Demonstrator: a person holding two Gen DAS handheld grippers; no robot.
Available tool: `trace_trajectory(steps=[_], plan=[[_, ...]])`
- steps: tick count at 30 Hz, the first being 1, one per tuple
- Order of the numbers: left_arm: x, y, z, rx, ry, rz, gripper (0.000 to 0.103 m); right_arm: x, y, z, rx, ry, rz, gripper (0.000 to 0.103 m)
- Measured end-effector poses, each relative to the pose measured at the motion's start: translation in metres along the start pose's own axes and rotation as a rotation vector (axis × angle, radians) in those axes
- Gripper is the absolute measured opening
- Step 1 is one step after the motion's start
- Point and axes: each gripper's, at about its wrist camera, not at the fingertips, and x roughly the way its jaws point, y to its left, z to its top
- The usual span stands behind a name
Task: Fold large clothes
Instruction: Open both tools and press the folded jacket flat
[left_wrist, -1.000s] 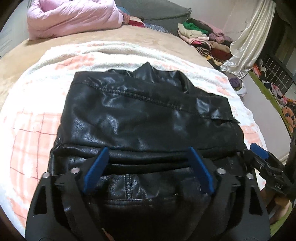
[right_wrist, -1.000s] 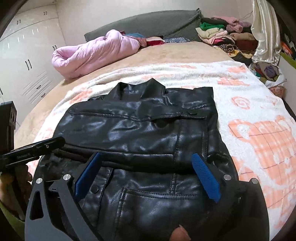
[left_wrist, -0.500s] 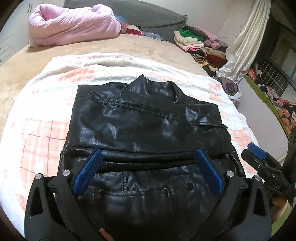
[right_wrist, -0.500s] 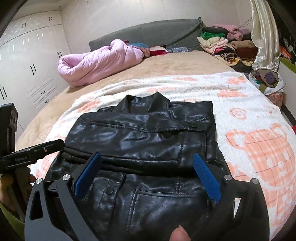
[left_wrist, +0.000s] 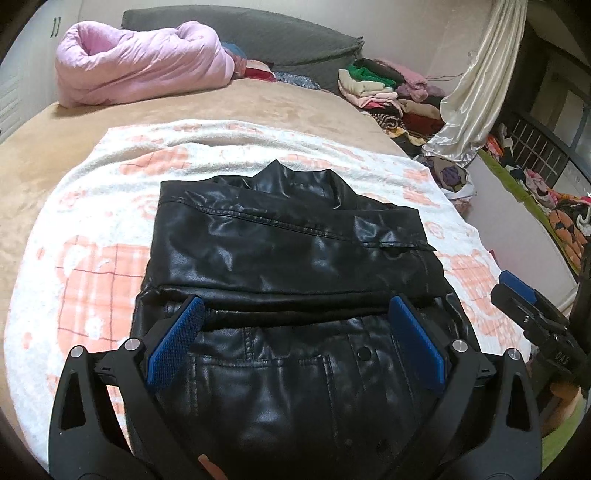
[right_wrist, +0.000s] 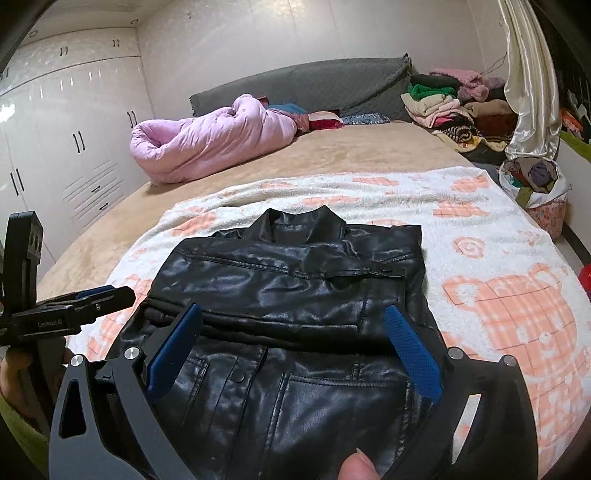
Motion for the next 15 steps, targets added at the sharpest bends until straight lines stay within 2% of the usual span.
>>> trace_trajectory(steps=[15], plan=[[-0.016,0.017,-0.036,0.000,0.025,0.043,0.093,-0.028,-0.011,-0.027,-0.015,0.017,-0.023,0.098]])
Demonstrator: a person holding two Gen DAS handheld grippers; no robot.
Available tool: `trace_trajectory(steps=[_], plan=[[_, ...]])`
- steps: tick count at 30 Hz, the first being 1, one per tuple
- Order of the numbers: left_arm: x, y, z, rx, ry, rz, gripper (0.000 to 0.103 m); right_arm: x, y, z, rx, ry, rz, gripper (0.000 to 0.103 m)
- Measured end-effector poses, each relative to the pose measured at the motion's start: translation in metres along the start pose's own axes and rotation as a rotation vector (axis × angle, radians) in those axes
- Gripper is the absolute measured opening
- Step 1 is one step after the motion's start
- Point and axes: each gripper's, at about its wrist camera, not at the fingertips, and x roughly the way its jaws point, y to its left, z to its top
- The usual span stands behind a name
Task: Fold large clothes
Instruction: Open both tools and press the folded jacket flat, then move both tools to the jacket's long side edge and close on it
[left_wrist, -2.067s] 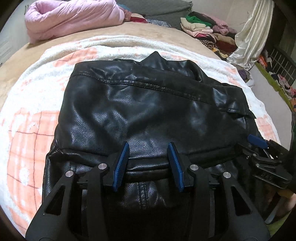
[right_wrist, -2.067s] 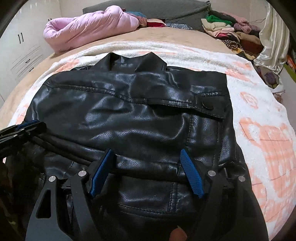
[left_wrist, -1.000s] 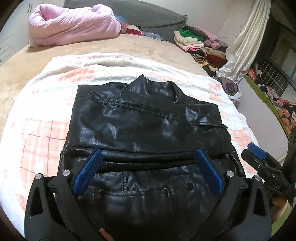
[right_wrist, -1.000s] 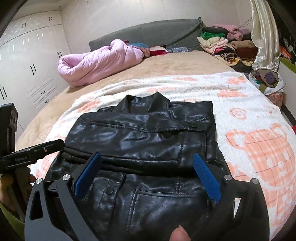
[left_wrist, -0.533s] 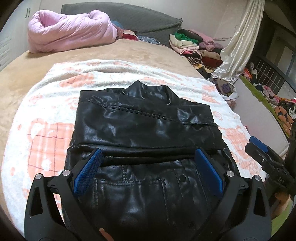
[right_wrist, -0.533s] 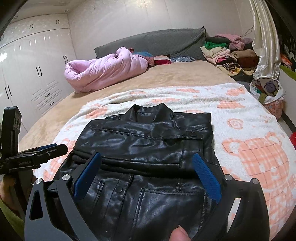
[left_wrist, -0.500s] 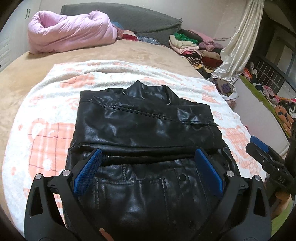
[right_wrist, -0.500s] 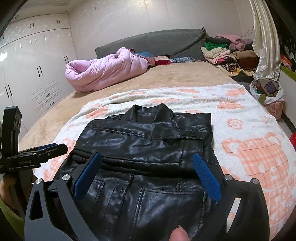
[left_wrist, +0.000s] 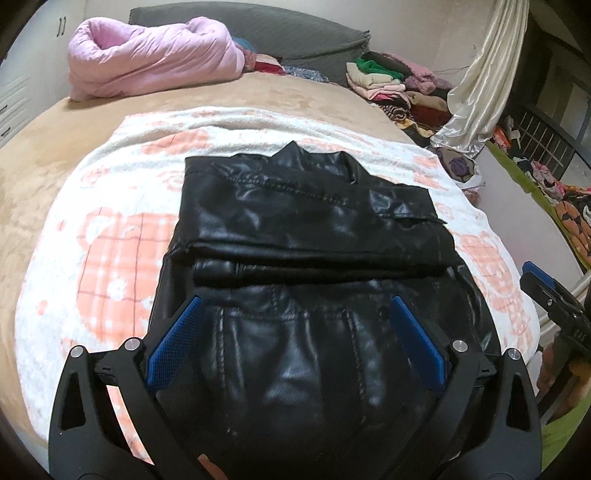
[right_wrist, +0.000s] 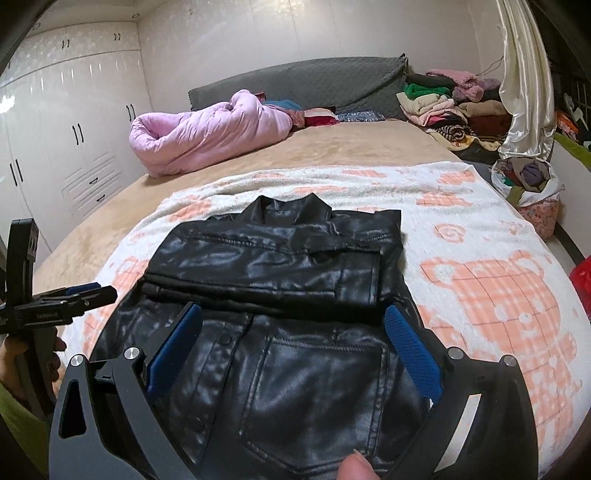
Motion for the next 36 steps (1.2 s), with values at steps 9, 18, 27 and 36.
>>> trace_trajectory(steps=[9,18,27,36], plan=[[-0.008,0.015,-0.024,-0.013,0.017,0.027,0.093,-0.003,-0.007,-0.032,-0.035,0.061,-0.017,0.098],[-0.017,0.033,-0.048,-0.027,0.039,0.078,0.093,-0.010,-0.017,-0.066,-0.052,0.124,-0.034,0.098],[-0.027,0.056,-0.072,-0.058,0.076,0.107,0.093,-0.020,-0.034,-0.091,-0.036,0.175,-0.034,0.098],[-0.023,0.083,-0.104,-0.117,0.161,0.096,0.093,-0.024,-0.046,-0.113,-0.032,0.236,-0.022,0.098]])
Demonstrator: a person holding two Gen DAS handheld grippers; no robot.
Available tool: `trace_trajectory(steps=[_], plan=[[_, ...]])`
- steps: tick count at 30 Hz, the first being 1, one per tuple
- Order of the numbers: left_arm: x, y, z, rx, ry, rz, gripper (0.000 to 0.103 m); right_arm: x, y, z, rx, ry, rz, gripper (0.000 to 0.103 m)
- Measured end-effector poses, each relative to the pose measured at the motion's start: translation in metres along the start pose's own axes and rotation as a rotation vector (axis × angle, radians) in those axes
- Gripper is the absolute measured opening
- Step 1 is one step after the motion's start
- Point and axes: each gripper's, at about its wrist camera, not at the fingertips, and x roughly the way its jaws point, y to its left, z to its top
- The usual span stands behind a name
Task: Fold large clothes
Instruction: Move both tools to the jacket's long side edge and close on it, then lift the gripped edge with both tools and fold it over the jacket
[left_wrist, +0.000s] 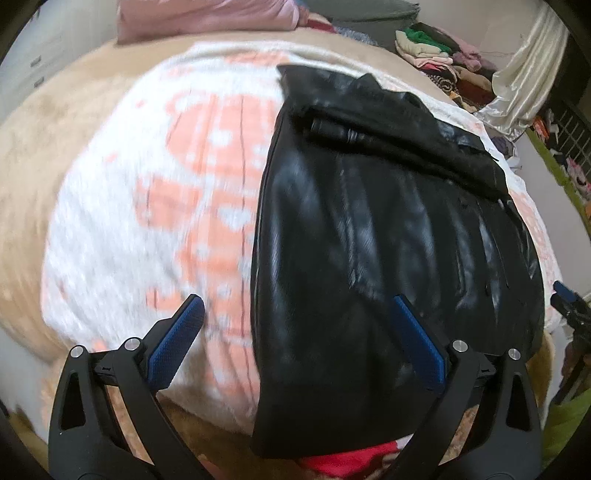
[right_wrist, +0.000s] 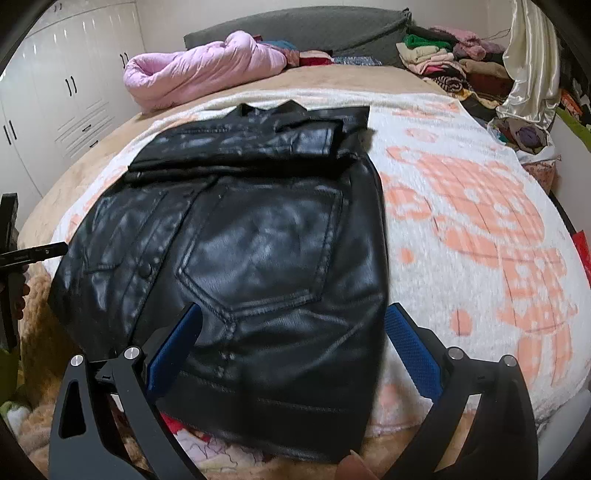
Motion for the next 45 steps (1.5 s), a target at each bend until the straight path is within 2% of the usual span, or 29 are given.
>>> trace_trajectory(steps=[3,4,5,8,10,13,19,21,23,26,29,30,31,32,34,35,36,38,42,45], plan=[[0.002,0.009,-0.010,-0.025,0.015,-0.024,0.093,-0.001,-0.003,-0.006,0.005,0.009,0.003,0.098],[0.001,0.010,-0.013,-0.033,0.016,-0.039,0.088,-0.002,-0.005,-0.007,0.008,0.008,0.004,0.098],[0.000,0.012,-0.016,-0.036,0.018,-0.052,0.079,-0.003,-0.006,-0.009,0.009,0.010,0.001,0.098],[-0.002,0.015,-0.023,-0.037,0.024,-0.049,0.059,-0.006,-0.009,-0.011,0.010,0.008,-0.002,0.098],[-0.004,0.017,-0.026,-0.049,0.027,-0.063,0.053,-0.007,-0.010,-0.014,0.012,0.013,0.001,0.098],[-0.006,0.017,-0.033,-0.061,0.041,-0.126,0.034,-0.008,-0.010,-0.017,0.009,0.024,0.006,0.098],[-0.011,0.013,-0.039,-0.047,0.041,-0.121,0.034,-0.006,-0.012,-0.026,0.002,0.073,0.042,0.098],[-0.009,0.012,-0.040,-0.037,0.050,-0.115,0.040,-0.004,-0.013,-0.029,0.000,0.092,0.057,0.098],[-0.003,0.012,-0.040,-0.036,0.067,-0.119,0.049,0.001,-0.015,-0.033,0.010,0.119,0.065,0.098],[0.006,0.010,-0.045,-0.040,0.092,-0.133,0.053,0.010,-0.023,-0.040,0.047,0.159,0.102,0.098],[0.008,0.007,-0.045,-0.019,0.081,-0.111,0.051,0.022,-0.029,-0.048,0.080,0.199,0.144,0.081],[0.009,0.006,-0.045,-0.015,0.077,-0.106,0.048,0.022,-0.028,-0.050,0.073,0.191,0.143,0.080],[0.009,0.007,-0.045,-0.014,0.074,-0.102,0.039,0.021,-0.027,-0.051,0.063,0.186,0.142,0.078],[0.008,0.008,-0.044,-0.017,0.070,-0.103,0.029,0.018,-0.028,-0.050,0.060,0.179,0.143,0.069],[0.003,0.013,-0.042,-0.037,0.056,-0.119,0.016,0.013,-0.030,-0.049,0.061,0.164,0.152,0.050],[-0.001,0.014,-0.040,-0.037,0.047,-0.130,0.011,0.009,-0.032,-0.049,0.064,0.149,0.161,0.029],[-0.005,0.014,-0.038,-0.032,0.039,-0.135,0.009,0.003,-0.035,-0.047,0.074,0.128,0.185,0.023],[-0.017,0.009,-0.032,-0.009,0.016,-0.156,0.005,-0.009,-0.040,-0.042,0.097,0.085,0.247,0.018],[-0.037,0.003,-0.015,-0.006,-0.038,-0.215,0.005,-0.037,-0.051,-0.024,0.156,-0.034,0.376,0.012],[-0.048,0.001,0.003,-0.004,-0.079,-0.247,0.005,-0.050,-0.055,-0.008,0.172,-0.099,0.410,0.011]])
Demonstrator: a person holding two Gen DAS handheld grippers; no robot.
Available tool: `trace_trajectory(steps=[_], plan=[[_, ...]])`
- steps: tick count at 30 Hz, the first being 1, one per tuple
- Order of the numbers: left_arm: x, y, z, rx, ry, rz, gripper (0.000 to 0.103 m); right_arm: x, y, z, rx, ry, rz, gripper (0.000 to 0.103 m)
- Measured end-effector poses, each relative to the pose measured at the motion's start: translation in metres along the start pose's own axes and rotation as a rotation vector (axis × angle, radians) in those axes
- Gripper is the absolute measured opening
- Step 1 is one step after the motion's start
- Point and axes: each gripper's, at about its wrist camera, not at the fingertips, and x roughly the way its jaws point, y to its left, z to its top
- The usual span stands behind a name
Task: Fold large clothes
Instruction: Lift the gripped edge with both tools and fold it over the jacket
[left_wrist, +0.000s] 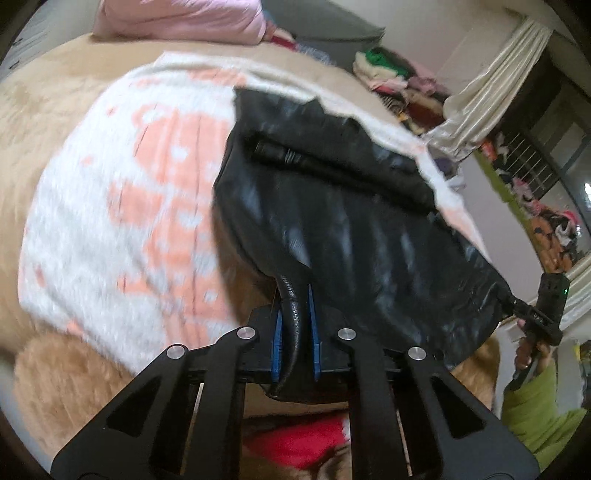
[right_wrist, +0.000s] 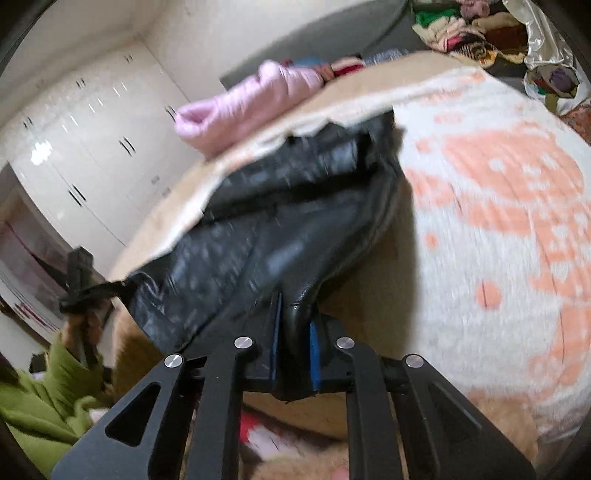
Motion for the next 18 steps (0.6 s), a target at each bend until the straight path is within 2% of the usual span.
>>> trace_trajectory(steps=[7,10,13,18], plan=[[-0.006,-0.023,0.053,0.036,-0.097,-0.032,0.005,-0.008,0.001,0.051,0.047,-0.121,0.037,0.010],[-0.006,-0.025,0.075,0.020,-0.137,-0.038,0.005,-0.009,0.001,0.071,0.055,-0.164,0.037,0.010],[-0.006,-0.023,0.098,-0.002,-0.175,-0.051,0.005,-0.004,0.001,0.096,0.066,-0.201,0.023,0.010],[0.006,-0.023,0.127,-0.009,-0.194,-0.043,0.005,0.018,-0.007,0.134,0.092,-0.230,0.005,0.010]])
